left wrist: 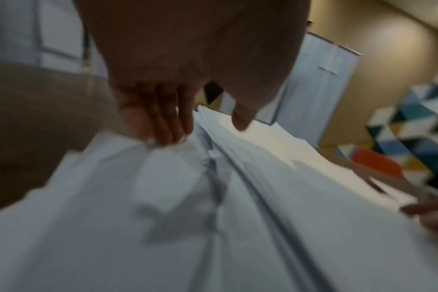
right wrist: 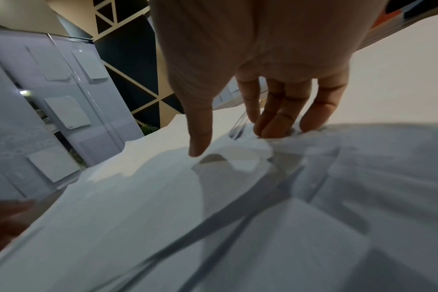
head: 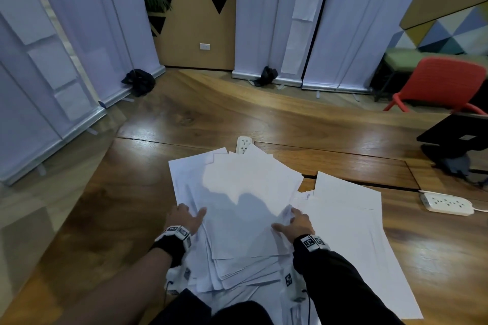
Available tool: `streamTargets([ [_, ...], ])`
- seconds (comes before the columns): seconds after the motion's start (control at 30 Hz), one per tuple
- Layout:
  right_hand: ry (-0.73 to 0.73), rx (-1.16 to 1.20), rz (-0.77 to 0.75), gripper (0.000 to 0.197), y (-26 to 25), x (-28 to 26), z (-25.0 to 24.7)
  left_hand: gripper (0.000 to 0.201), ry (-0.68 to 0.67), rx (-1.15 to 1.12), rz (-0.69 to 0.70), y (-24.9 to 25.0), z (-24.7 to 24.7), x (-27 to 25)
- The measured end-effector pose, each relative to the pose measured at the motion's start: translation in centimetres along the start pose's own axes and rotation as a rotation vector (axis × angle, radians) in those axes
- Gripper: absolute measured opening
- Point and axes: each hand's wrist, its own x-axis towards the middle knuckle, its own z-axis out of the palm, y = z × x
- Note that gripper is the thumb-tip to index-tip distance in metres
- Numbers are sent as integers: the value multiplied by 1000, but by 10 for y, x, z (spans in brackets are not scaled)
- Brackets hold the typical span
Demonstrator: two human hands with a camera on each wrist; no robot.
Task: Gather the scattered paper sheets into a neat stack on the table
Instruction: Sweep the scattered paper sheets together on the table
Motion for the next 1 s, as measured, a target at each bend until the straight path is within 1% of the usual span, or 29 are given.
streamTargets([
  [0.03, -6, -8, -16, 90, -4, 1, 1, 79, -86, -43, -49, 4, 1, 1],
  [0.07, -12, -23, -31, 87, -7, 1, 2, 85, -138, -89, -65, 9, 1, 1],
  [0.1, -24, -39, -43, 85, -10, 1, 4, 89, -183, -115, -52, 14, 3, 0],
  [0.17, -45, -55, -55, 87, -13, 2, 6, 91, -280, -84, -18, 23, 8, -4],
  [0.2, -49, -42, -58, 89, -12, 4, 7, 87, -305, -22, -1, 24, 10, -4],
  [0.27, -40, 17, -67, 89, -8, 12, 9, 70, -302, 146, 59, 22, 13, -5],
  [0.33, -12, 93, -64, 90, -6, 16, 8, 61, -229, 295, 121, 20, 11, -7],
  [0.37, -2, 145, -54, 92, -6, 16, 7, 58, -179, 332, 148, 20, 9, -7],
  [0.43, -26, 215, -32, 99, -9, 15, 7, 51, -118, 288, 192, 20, 7, -7],
  [0.47, -49, 220, -28, 100, -11, 15, 8, 57, -130, 250, 232, 20, 9, -7],
  [0.53, -85, 199, -39, 93, -16, 13, 10, 84, -216, 197, 329, 22, 12, -10],
  [0.6, -97, 162, -54, 84, -21, 8, 7, 99, -231, 115, 374, 24, 13, -14],
  [0.63, -90, 156, -66, 79, -22, 9, 7, 102, -228, 3, 342, 25, 12, -14],
  [0.67, -75, 147, -86, 75, -23, 11, 7, 100, -235, -121, 273, 26, 10, -13],
  [0.73, -71, 159, -147, 65, -21, 20, 11, 86, -271, -237, 141, 26, 7, -9],
  [0.8, -116, 223, -212, 60, -19, 26, 19, 71, -327, -198, 115, 20, 7, -6],
  [0.83, -143, 247, -255, 58, -22, 19, 17, 65, -324, -153, 108, 16, 7, -4],
  [0.9, -158, 270, -366, 59, -30, -3, 7, 61, -290, -71, 59, 8, 3, -1],
  [0.93, -137, 275, -406, 60, -30, -10, 3, 62, -255, -36, 39, 3, 2, 1],
  [0.97, -85, 246, -416, 65, -28, -12, 0, 64, -206, -16, 25, -2, -1, 2],
  [1.0, -18, 230, -375, 68, -23, -11, -6, 65, -135, -7, 17, -6, -1, 2],
])
